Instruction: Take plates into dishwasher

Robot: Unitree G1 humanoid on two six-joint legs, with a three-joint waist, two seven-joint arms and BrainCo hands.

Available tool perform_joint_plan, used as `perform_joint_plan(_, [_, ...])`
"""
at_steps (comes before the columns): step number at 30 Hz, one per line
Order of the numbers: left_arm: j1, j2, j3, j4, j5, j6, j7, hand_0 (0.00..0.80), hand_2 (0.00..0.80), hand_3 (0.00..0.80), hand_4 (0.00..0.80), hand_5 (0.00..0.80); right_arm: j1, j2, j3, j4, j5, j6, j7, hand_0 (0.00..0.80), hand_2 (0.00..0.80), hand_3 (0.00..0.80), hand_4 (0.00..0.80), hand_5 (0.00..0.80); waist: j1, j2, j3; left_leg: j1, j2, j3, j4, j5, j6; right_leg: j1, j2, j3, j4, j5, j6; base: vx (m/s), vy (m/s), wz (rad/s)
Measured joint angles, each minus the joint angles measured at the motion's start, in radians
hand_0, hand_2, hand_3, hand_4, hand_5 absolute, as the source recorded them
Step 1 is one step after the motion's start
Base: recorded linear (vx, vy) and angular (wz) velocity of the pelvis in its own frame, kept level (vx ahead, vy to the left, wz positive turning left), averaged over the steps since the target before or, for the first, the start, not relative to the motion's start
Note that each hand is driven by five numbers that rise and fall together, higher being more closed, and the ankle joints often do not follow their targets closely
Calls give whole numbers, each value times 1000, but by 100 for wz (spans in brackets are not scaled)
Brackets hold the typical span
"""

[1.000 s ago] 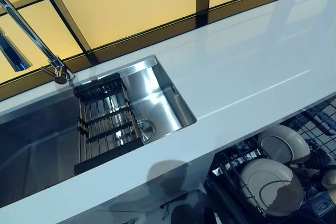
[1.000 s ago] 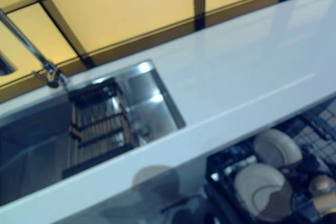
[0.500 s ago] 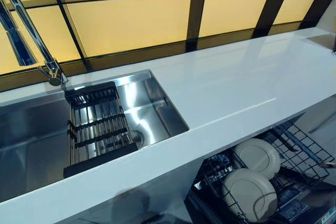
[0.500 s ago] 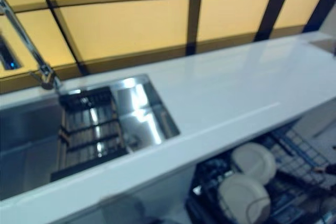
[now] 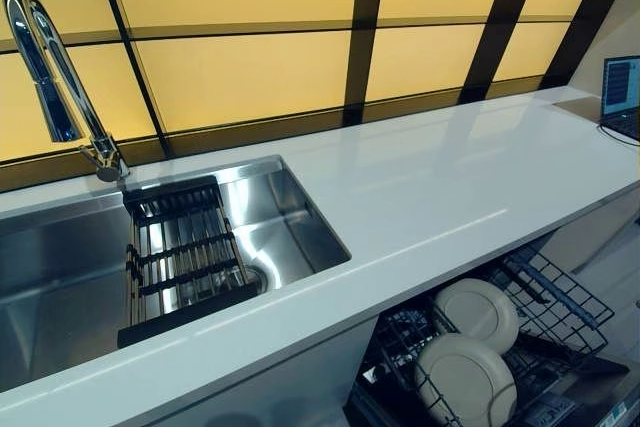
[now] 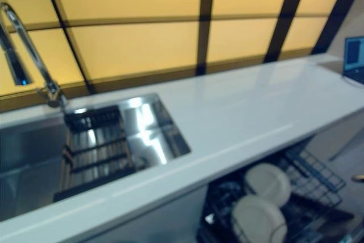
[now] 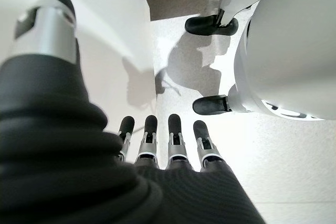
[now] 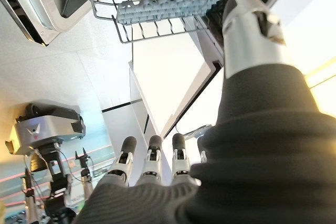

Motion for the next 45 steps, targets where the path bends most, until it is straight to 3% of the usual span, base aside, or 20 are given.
perform_joint_plan(12, [-12,23,34,38,-41,24,36,0,0,0,0,0,39,0,-69,75,38,34,-22,0,0,0,0,0,1,-2,-13,7,-9,0,-3,-3,5,7,-4,1,4,0,-1,-18,115,0])
perform_joint_plan(17, [-56,70,14,37,-20,47,50,0,0,0,0,0,123,9,-113,138,39,31,-18,0,0,0,0,0,-41,-14,-7,31,-20,19,-4,-7,7,10,-9,25,15,1,4,-56,51,-11])
perform_joint_plan(21, [-66,136,17,49,-19,90,64,0,0,0,0,0,109,23,-114,186,70,32,2,0,0,0,0,0,-49,-35,23,35,-20,71,-5,-18,21,-24,-6,23,23,59,44,-271,-35,-67])
perform_joint_plan(22, [-68,146,17,53,-19,91,65,0,0,0,0,0,90,33,-113,217,81,32,6,0,0,0,0,0,-50,-36,32,28,-14,91,-6,-6,38,-29,-13,20,1,90,93,-444,-175,-56])
perform_joint_plan(23, [-71,146,28,58,-20,85,65,0,0,0,0,0,77,43,-113,274,100,39,11,0,0,0,0,0,-42,-20,37,3,13,116,-5,1,38,-77,-4,-16,65,87,142,-558,-251,-44])
perform_joint_plan(24, [-73,143,50,59,-22,79,65,0,0,0,0,0,78,55,-113,309,120,50,20,0,0,0,0,0,-30,-1,39,-19,51,140,-5,15,38,-127,5,-53,210,31,107,-469,-249,-41])
perform_joint_plan(25, [-73,144,53,71,-24,72,61,0,0,0,0,0,69,59,-111,335,129,51,28,0,0,0,0,0,-12,0,34,-30,73,167,-2,27,33,-148,5,-60,310,-6,96,-361,-213,-49])
perform_joint_plan(26, [-78,151,53,77,-24,67,58,0,0,0,0,0,64,65,-109,364,136,52,40,0,0,0,0,0,24,9,33,-37,97,185,4,27,32,-167,-7,-58,445,-68,104,-206,-149,-58])
perform_joint_plan(27, [-63,161,53,84,-23,70,54,0,0,0,0,0,55,64,-109,364,135,50,51,0,0,0,0,0,53,-1,26,-36,103,190,20,27,33,-146,-45,-52,501,-114,138,-225,-185,-51])
perform_joint_plan(29, [-36,181,54,91,-23,70,46,0,0,0,0,0,32,60,-108,362,135,49,58,0,0,0,0,0,79,-31,8,-46,84,165,35,27,29,-63,-93,-17,451,-168,170,-237,-214,-24])
perform_joint_plan(30, [-34,199,54,93,-23,72,40,0,0,0,0,0,6,60,-95,373,135,45,55,0,0,0,0,0,100,-55,2,-72,75,113,73,33,19,-17,-92,-5,358,-206,151,-291,-227,-19])
perform_joint_plan(32, [-72,217,54,103,-24,69,39,0,0,0,0,0,-22,62,-69,411,135,37,48,0,0,0,0,0,145,-84,11,-164,87,45,201,26,13,17,-100,-58,258,-231,78,-344,-222,12])
perform_joint_plan(33, [-106,210,55,104,-25,65,40,0,0,0,0,0,-44,60,-65,439,135,34,40,0,0,0,0,0,146,-75,26,-268,119,25,333,14,6,28,-77,-82,214,-226,27,-339,-155,91])
perform_joint_plan(34, [-151,199,52,110,-36,64,41,0,0,0,0,0,-47,55,-52,482,137,25,40,0,0,0,0,0,144,-60,41,-374,141,3,468,12,7,31,-55,-76,211,-233,11,-377,-106,108])
perform_joint_plan(35, [-173,184,51,106,-54,61,38,0,0,0,0,0,-57,53,-39,525,142,23,41,0,0,0,0,0,155,-56,43,-398,121,6,490,-4,-1,29,-48,-75,210,-243,-6,-229,-26,72])
perform_joint_plan(38, [-171,156,51,119,-86,56,40,0,0,0,0,0,-100,45,-39,522,157,-6,46,0,0,0,0,0,175,-56,42,-323,29,62,394,-40,25,39,-37,-77,222,-249,-8,-161,-30,6])
perform_joint_plan(39, [-172,155,51,119,-91,44,41,0,0,0,0,0,-105,57,-37,523,157,-13,46,0,0,0,0,0,173,-70,39,-287,5,59,300,-47,93,32,-30,-72,228,-250,-6,-192,-98,1])
perform_joint_plan(41, [-165,150,51,119,-91,28,43,0,0,0,0,0,-96,76,-35,527,156,-13,49,0,0,0,0,0,165,-103,27,-253,-25,57,206,-7,96,36,-36,-66,234,-244,5,-209,-120,12])
perform_joint_plan(42, [-160,141,47,119,-92,25,45,0,0,0,0,0,-101,77,-35,529,156,-16,49,0,0,0,0,0,151,-113,24,-230,-28,56,165,42,117,36,-32,-59,247,-241,2,-201,-124,14])
perform_joint_plan(45, [-159,139,33,115,-92,22,51,0,0,0,0,0,-123,83,-11,541,156,-25,70,0,0,0,0,0,148,-128,28,-186,-37,52,89,82,114,52,-23,-61,247,-239,4,-232,-145,2])
